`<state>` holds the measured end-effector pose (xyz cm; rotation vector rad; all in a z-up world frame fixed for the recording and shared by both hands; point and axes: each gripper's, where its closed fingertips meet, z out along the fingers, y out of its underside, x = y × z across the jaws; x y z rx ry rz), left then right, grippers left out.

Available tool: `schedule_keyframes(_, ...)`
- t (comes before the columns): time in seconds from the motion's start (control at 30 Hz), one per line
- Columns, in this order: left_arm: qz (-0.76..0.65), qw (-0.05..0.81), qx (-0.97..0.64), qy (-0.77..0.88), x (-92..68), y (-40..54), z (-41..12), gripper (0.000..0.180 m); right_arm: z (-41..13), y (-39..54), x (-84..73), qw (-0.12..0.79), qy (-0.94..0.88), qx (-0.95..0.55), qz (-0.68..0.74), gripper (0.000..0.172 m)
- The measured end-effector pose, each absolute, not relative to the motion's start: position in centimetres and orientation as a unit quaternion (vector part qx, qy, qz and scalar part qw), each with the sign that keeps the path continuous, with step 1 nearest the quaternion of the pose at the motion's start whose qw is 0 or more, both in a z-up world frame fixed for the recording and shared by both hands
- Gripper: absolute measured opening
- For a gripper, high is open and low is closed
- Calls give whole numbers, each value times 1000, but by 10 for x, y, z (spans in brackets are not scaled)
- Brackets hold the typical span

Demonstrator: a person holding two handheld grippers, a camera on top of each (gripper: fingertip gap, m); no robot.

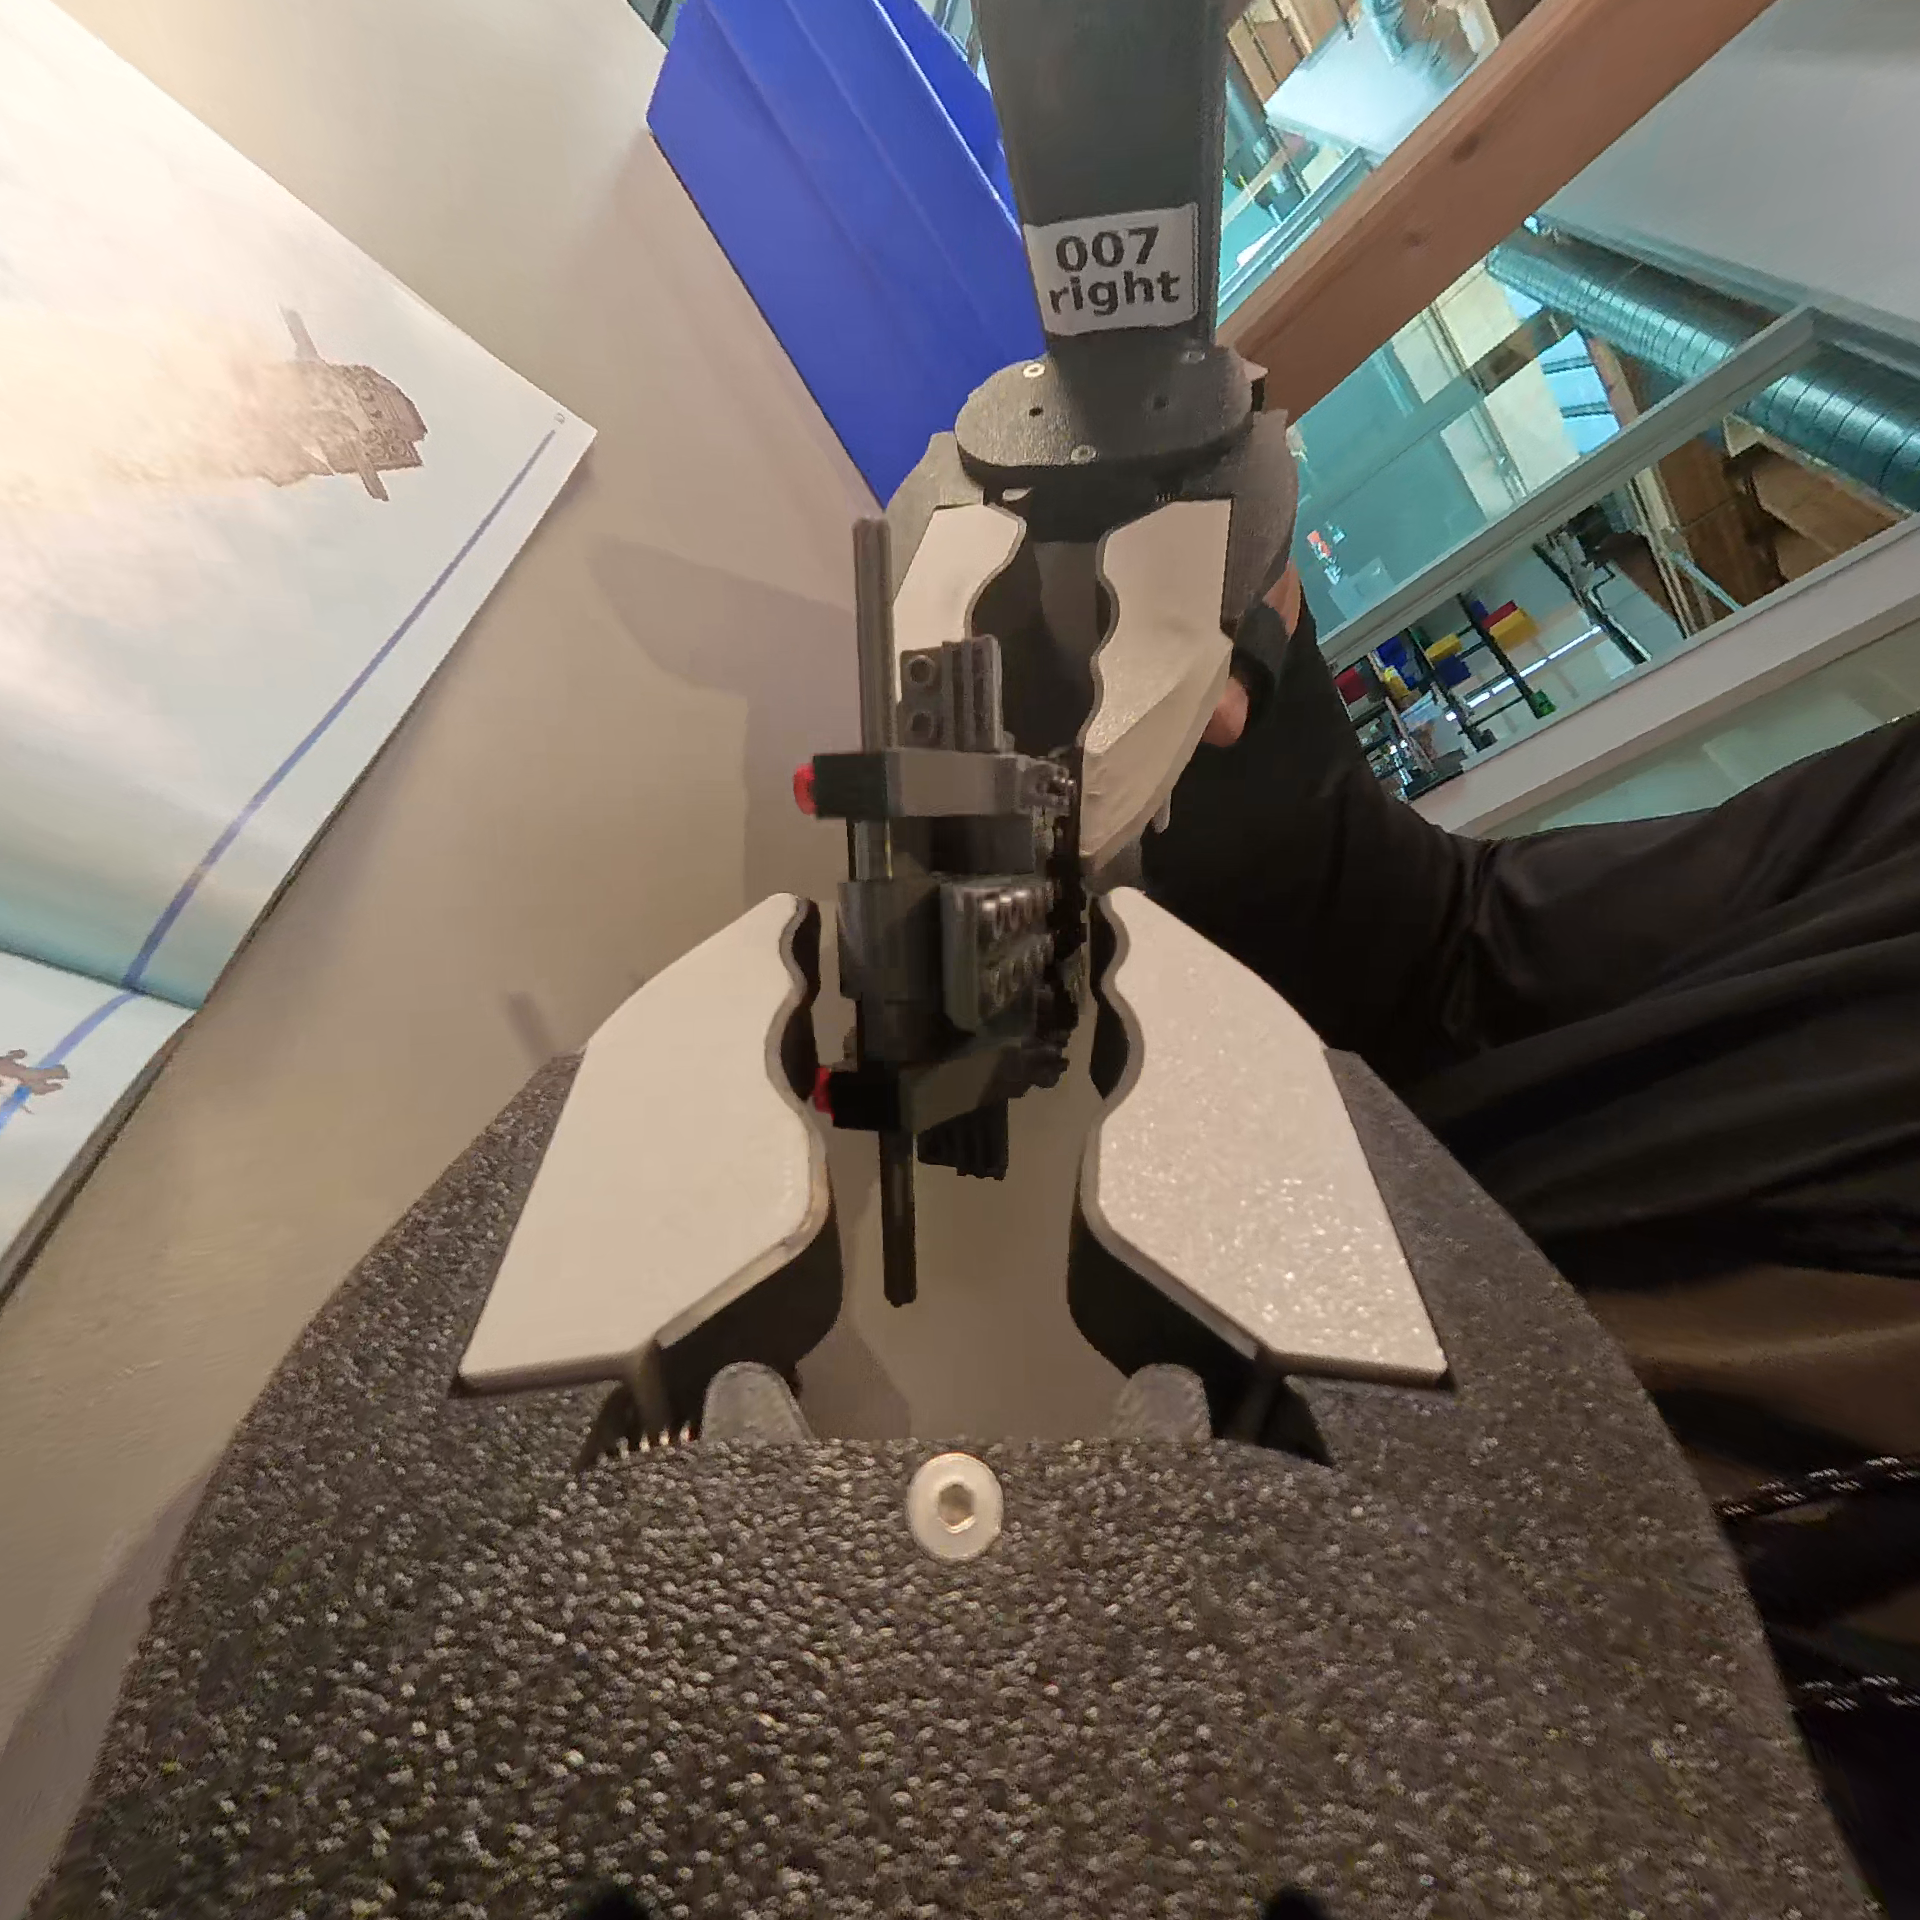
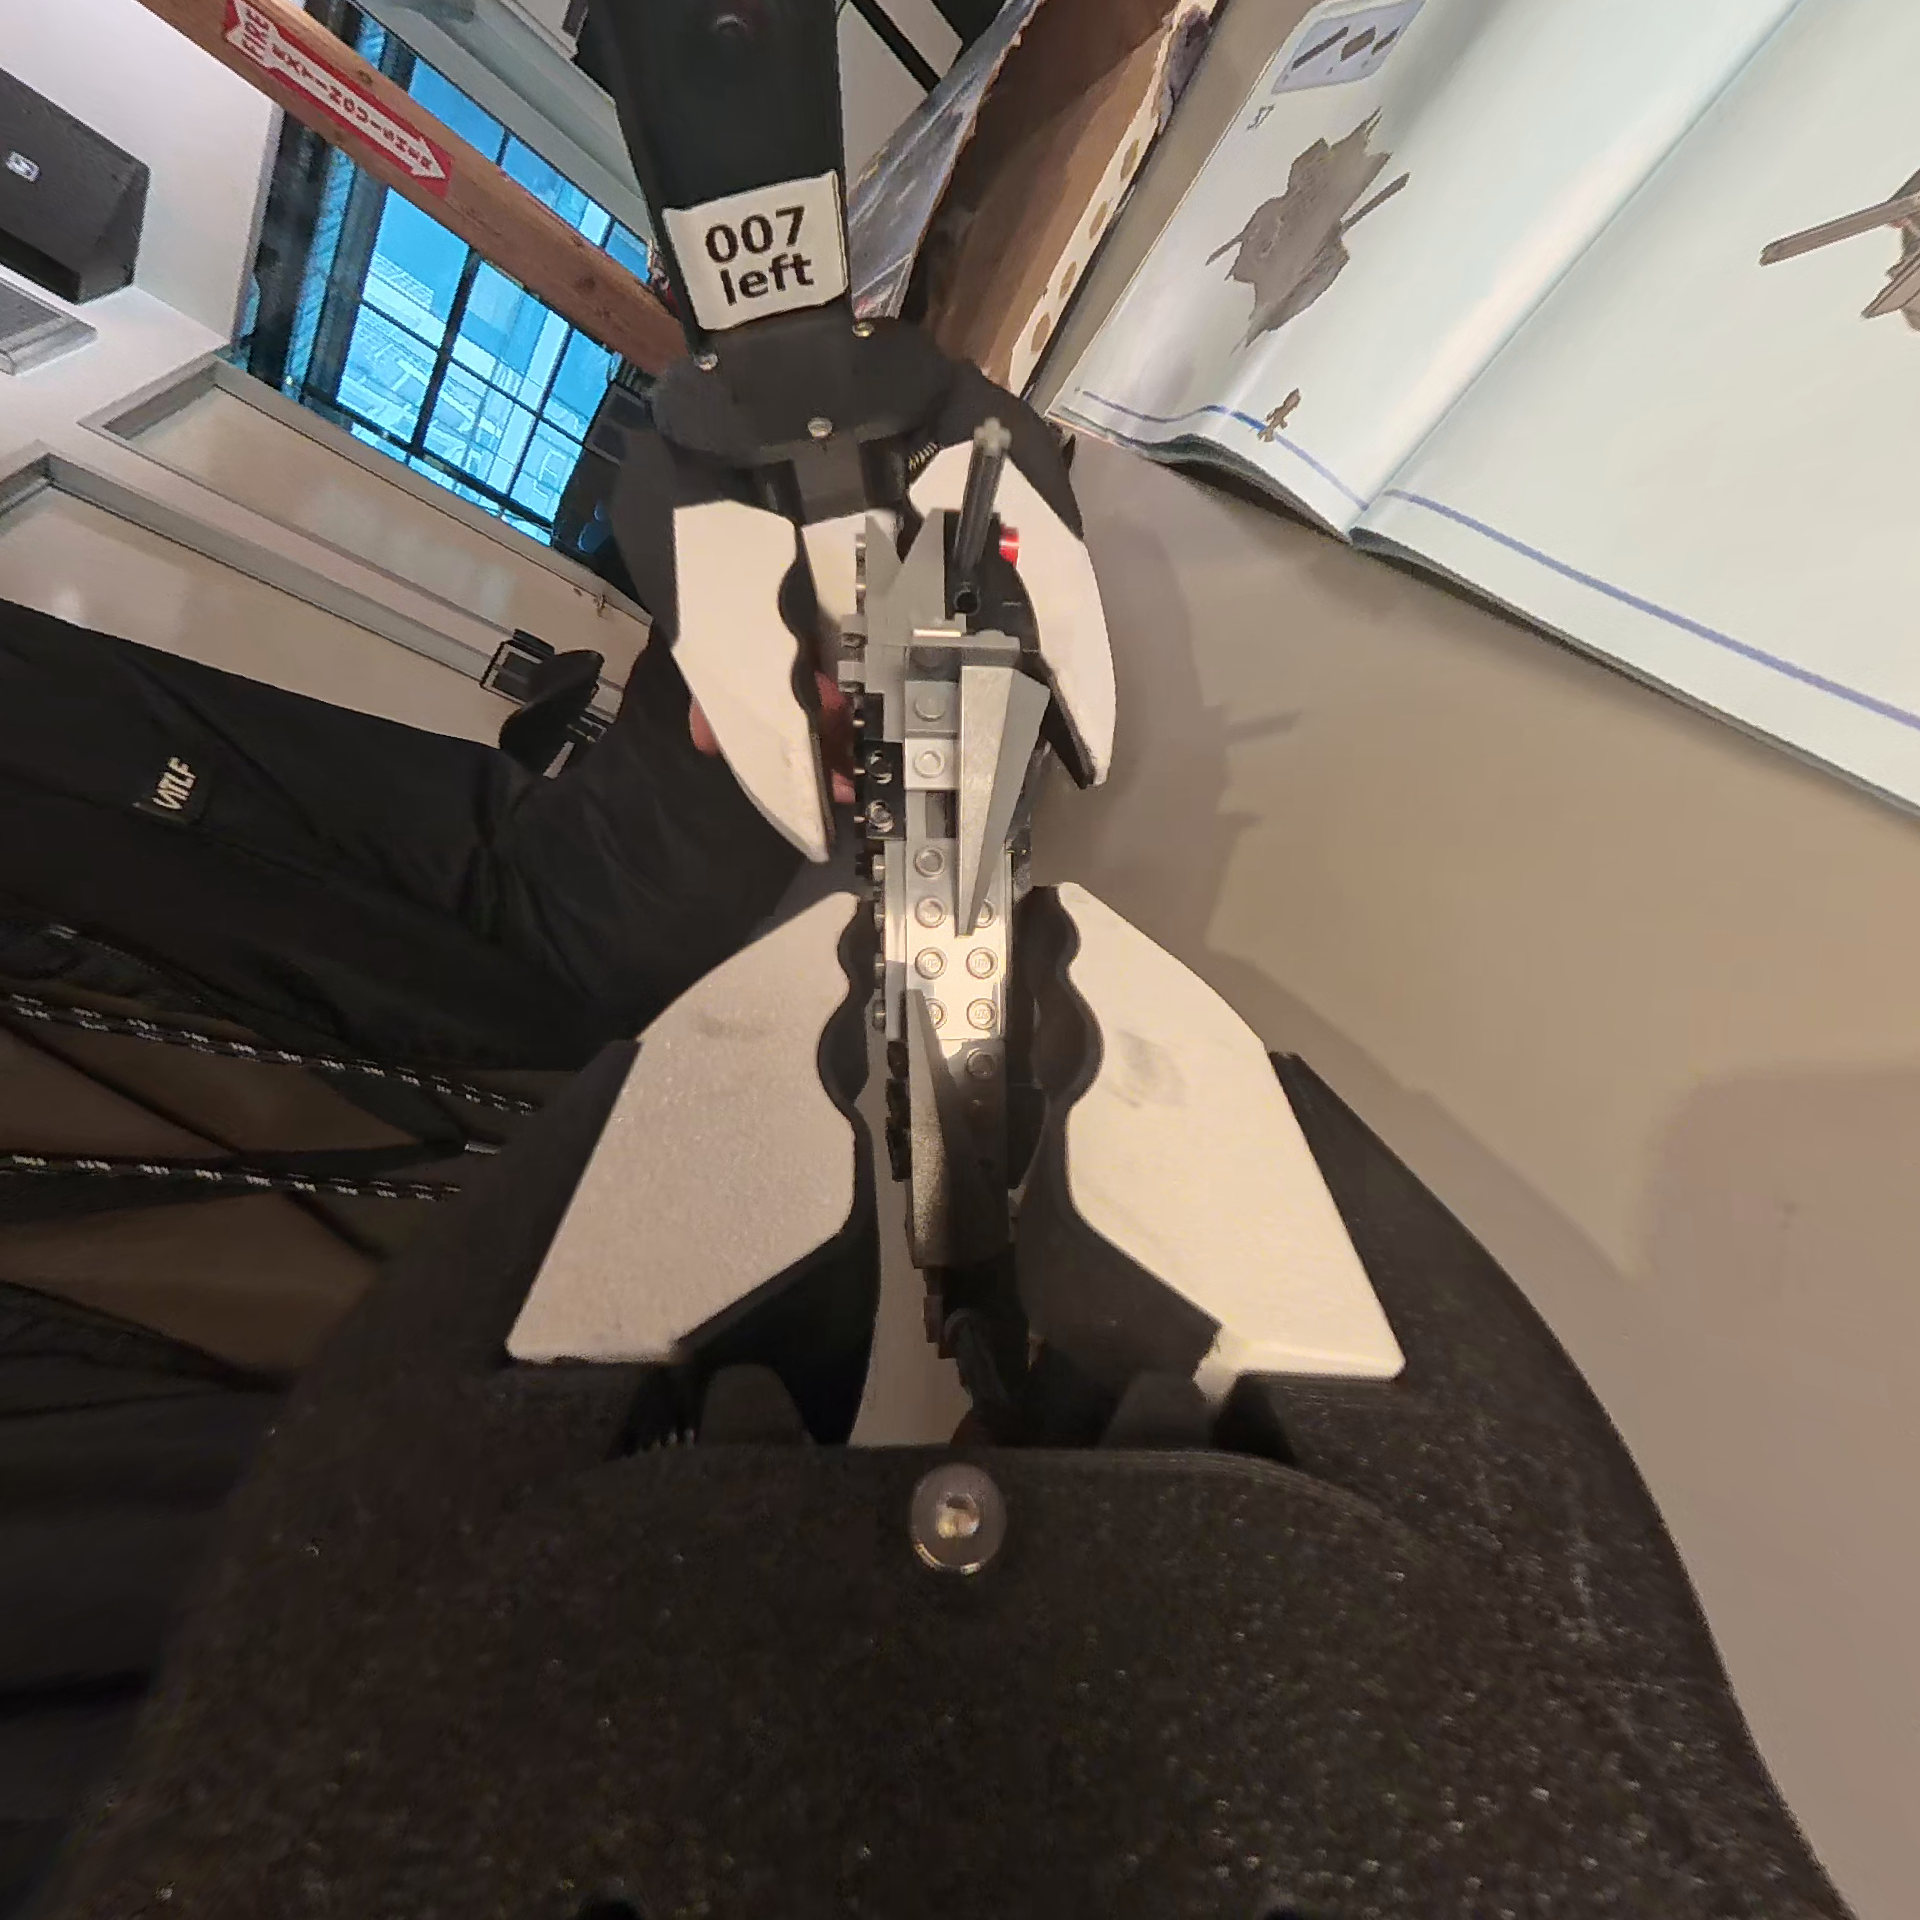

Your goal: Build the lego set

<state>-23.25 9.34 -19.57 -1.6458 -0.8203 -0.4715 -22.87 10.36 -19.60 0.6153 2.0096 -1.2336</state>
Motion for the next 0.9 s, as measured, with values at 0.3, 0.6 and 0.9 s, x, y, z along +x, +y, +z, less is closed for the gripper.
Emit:
schedule_keyframes(0.3, -215, 569, -722, -329, -222, 98, -198, 38, -200, 104, -218, 342, 795, 212, -453, 28)
schedule_keyframes(0.6, -223, 558, -733, -318, -217, 101, -201, 37, -202, 108, -215, 341, 804, 200, -444, 28)
schedule_keyframes(0.9, -276, 582, -682, -346, -222, 102, -192, 32, -196, 109, -225, 312, 808, 200, -459, 26)
